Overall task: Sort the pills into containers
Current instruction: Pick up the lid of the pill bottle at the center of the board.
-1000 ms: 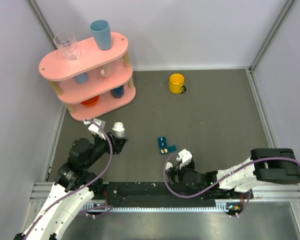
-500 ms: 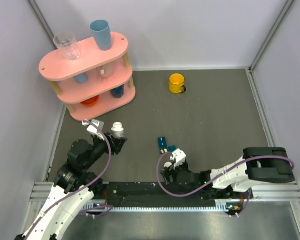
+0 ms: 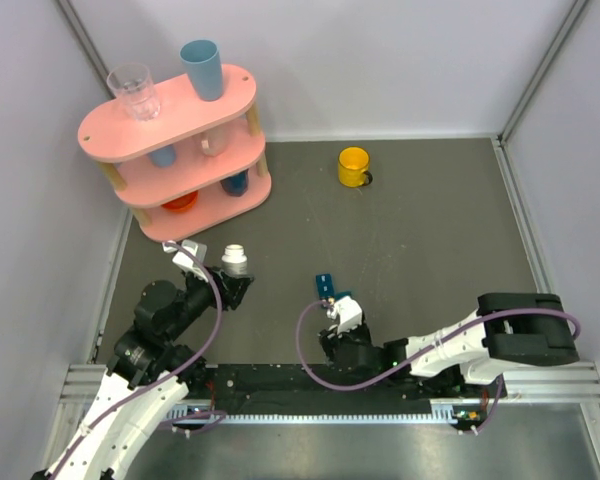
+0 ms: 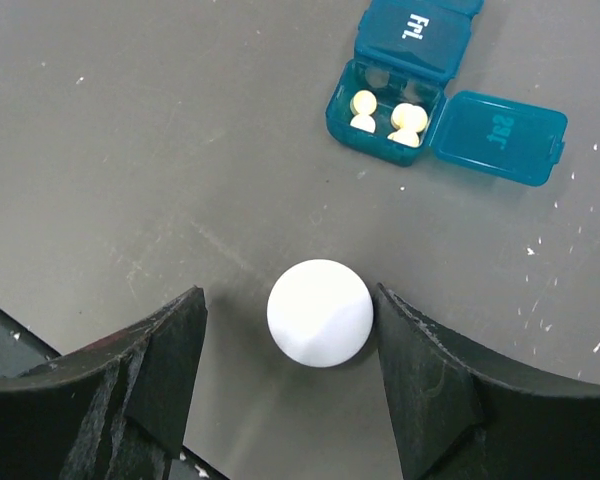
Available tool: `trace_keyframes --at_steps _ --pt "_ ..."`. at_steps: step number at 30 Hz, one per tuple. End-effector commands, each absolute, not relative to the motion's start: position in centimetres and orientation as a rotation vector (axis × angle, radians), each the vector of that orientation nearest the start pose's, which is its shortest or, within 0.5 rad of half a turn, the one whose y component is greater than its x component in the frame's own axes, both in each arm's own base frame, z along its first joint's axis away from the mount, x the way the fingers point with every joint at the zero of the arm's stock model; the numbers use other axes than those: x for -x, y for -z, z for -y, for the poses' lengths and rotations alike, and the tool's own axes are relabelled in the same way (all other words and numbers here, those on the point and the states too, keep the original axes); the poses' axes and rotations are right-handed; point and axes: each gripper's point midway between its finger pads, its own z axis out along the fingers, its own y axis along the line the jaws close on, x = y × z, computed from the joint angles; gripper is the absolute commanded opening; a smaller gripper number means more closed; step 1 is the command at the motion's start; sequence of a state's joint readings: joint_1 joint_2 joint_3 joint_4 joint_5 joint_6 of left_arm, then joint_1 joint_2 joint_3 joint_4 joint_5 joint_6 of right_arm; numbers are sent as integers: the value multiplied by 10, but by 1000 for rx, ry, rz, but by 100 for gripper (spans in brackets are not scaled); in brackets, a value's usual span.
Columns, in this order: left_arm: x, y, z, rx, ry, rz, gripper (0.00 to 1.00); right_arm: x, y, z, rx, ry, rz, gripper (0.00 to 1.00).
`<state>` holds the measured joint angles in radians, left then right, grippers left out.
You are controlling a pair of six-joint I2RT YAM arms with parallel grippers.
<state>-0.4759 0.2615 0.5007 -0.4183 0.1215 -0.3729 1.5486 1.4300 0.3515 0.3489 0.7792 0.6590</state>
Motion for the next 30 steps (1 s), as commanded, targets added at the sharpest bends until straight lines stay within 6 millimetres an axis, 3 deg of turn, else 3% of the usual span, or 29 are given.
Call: trace_keyframes --at_steps 1,13,22,26,27,28,30 --pt "-185 -230 135 -166 736 -1734 0 -100 9 -273 631 -319 -2115 66" --pt "-185 -231 134 -161 737 -1726 0 -99 13 -265 642 -236 -2133 59" --pt "-185 -231 134 -160 736 -1726 0 -98 15 -263 643 -232 -2143 45" --pt "-185 -232 134 -160 736 -1723 0 -98 15 -261 637 -228 -2147 28" --pt "-185 -231 134 -160 739 -1724 0 -98 14 -260 633 -226 -2146 22" --pt "-185 -231 134 -161 738 -1723 0 -99 13 -260 624 -227 -2143 9" --pt "-185 -231 135 -161 740 -1725 0 -100 11 -257 609 -219 -2146 1"
